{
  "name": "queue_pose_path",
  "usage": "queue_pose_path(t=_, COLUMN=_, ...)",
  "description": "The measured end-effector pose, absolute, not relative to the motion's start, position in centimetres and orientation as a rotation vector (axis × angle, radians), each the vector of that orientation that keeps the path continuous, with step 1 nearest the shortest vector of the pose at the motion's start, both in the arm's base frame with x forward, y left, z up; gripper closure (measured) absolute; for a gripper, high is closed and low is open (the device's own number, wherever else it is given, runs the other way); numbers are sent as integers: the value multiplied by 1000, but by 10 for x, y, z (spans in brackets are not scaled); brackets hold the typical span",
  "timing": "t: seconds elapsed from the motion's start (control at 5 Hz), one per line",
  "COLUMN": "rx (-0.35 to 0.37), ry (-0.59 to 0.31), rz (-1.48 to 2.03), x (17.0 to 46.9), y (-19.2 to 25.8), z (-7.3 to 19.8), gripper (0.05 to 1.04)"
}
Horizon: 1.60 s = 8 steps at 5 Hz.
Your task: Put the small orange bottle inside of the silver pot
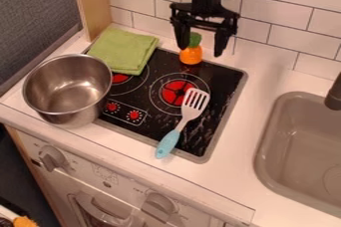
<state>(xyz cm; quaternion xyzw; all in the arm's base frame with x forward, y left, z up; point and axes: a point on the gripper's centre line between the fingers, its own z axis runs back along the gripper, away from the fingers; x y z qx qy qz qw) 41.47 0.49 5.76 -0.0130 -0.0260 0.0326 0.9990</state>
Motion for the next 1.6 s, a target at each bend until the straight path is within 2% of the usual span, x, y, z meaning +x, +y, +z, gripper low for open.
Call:
queue_pose_path(t=0.4, rx=-9, ry=-57, rz=111, x=428, y=27, z=67, gripper=83)
queue_pose_path(t=0.8, rx=4, ry=-46, rz=101, x=429, y=18, z=53, gripper=83)
queue_pose_path(t=1.0, rx=12, ry=-11, rz=93, x=424, y=5, z=37, gripper=164)
queue_pose_path(t=1.2, rx=14, ry=-8, rz=94, x=421, y=6, z=30, gripper=447)
queue_pose_path(t=1.4, rx=15, ry=-8, rz=95, x=421, y=6, z=30, gripper=569)
queue_pose_path(t=1.6, rx=13, ry=3, rz=108, x=419, y=14, z=30, gripper=329)
